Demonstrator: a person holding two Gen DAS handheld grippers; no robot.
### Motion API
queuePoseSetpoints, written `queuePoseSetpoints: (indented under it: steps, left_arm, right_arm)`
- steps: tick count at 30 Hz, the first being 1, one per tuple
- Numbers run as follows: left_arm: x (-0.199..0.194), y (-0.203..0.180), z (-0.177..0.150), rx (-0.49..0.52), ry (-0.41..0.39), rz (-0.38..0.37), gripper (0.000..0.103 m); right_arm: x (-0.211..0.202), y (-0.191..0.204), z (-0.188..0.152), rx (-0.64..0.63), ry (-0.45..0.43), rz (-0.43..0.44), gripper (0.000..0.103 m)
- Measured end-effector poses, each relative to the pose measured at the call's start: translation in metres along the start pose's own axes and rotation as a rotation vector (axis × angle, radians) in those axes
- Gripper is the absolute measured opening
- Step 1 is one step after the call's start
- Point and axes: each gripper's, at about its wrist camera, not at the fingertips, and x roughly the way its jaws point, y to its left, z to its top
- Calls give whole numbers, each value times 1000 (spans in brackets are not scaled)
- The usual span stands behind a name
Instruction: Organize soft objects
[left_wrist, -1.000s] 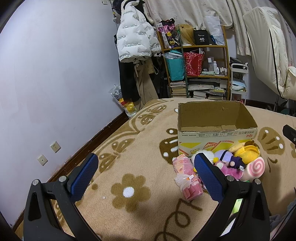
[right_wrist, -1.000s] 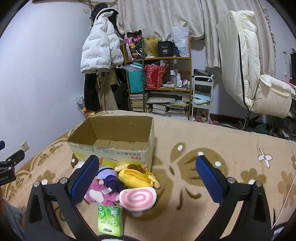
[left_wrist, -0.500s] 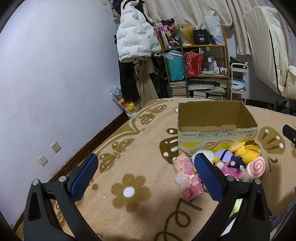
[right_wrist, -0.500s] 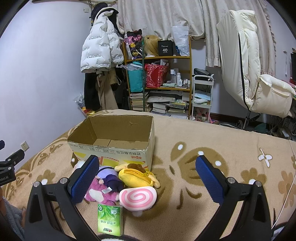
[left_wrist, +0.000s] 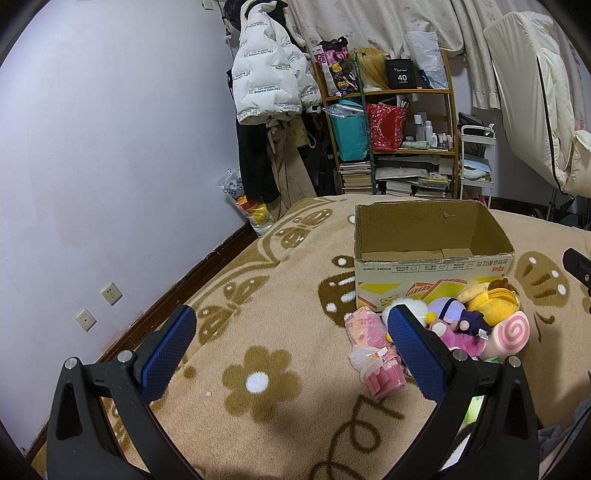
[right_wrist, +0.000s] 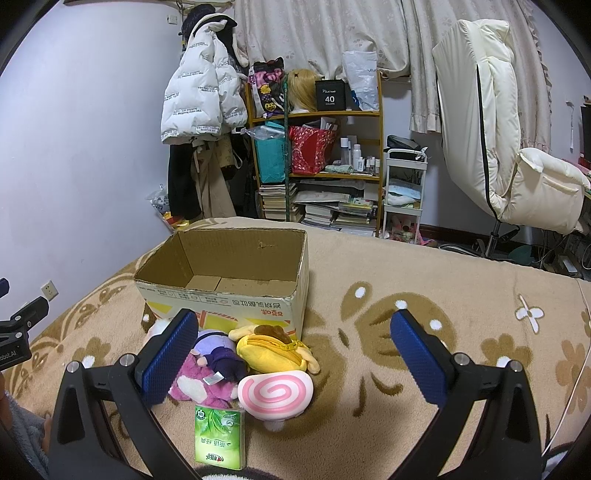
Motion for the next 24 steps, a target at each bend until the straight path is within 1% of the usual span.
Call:
queuePoseSetpoints:
  steps: [24]
  left_arm:
    - [0, 0, 0, 3, 1, 2, 102]
  right_arm:
    - [1, 1, 3, 0, 4, -1, 103]
